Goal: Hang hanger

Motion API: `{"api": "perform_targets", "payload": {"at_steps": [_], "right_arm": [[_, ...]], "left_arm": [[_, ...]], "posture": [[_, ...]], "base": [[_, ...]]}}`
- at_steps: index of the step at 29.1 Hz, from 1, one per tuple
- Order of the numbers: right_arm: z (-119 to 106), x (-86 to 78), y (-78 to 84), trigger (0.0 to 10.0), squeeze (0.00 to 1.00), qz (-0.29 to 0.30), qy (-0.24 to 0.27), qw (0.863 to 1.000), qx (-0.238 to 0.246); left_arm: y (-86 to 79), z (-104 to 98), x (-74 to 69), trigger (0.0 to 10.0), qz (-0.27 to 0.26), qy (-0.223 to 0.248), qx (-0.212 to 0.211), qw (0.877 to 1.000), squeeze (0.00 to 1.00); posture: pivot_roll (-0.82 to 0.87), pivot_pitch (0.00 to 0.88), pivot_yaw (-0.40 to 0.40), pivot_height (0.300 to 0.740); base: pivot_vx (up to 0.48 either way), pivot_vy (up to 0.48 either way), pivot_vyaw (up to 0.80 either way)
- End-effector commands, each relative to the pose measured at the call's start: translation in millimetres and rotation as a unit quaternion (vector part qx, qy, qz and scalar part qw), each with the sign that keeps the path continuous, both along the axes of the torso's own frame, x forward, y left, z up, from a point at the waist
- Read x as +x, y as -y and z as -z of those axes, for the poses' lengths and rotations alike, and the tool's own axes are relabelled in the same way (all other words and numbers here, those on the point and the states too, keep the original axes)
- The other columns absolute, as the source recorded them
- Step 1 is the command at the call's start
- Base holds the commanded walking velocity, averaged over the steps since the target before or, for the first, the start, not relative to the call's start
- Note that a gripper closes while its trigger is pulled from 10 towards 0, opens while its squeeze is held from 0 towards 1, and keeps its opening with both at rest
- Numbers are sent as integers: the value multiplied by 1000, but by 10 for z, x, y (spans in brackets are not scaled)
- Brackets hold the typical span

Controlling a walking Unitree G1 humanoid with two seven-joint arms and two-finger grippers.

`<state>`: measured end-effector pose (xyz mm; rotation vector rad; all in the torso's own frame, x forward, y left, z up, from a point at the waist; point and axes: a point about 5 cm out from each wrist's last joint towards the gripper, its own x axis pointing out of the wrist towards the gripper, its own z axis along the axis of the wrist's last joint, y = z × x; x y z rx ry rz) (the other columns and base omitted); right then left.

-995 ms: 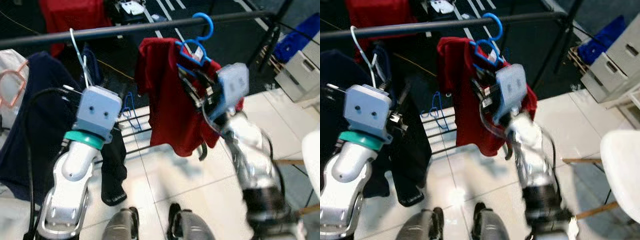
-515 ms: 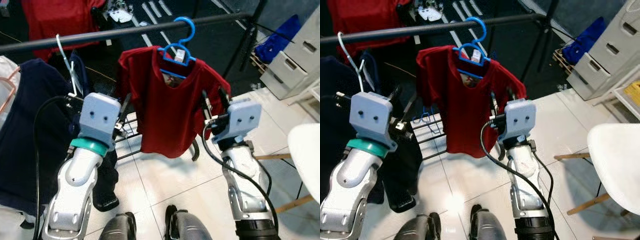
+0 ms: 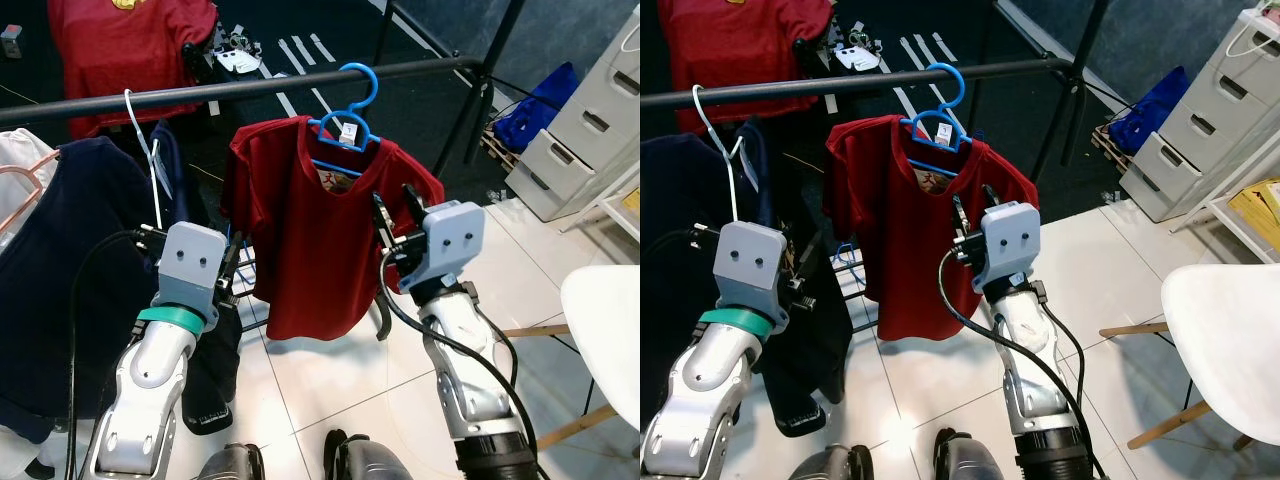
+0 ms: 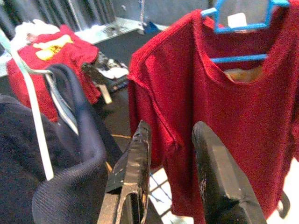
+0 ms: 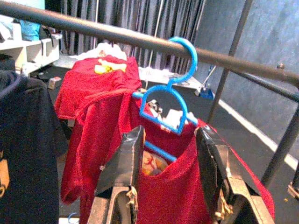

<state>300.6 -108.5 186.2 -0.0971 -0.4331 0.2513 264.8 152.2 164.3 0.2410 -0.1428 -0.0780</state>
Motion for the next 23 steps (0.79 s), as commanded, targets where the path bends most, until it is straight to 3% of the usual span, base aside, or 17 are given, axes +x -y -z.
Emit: {"api": "perform_targets", "payload": {"at_steps": [1,11,23], "right_arm": [[-32,42,38,10000,0,9,-7,1000,2],[29,86,-97,10000,0,-16,-32,999,33],[6,118,26,10000,0,9,-35,998,46]], "left_arm": [[43,-4,43,10000,-7,9,-6,1000,0],[170,28,80,10000,16,2,-21,1000,0],[224,-48,138,10000,19,24,-23,999,0]], "posture": [[-5,0,-34,740],[-23,0,-23,740],[-74,0,-7,740]], "base": [[0,0,0],[0,0,0],[0,0,0]]}}
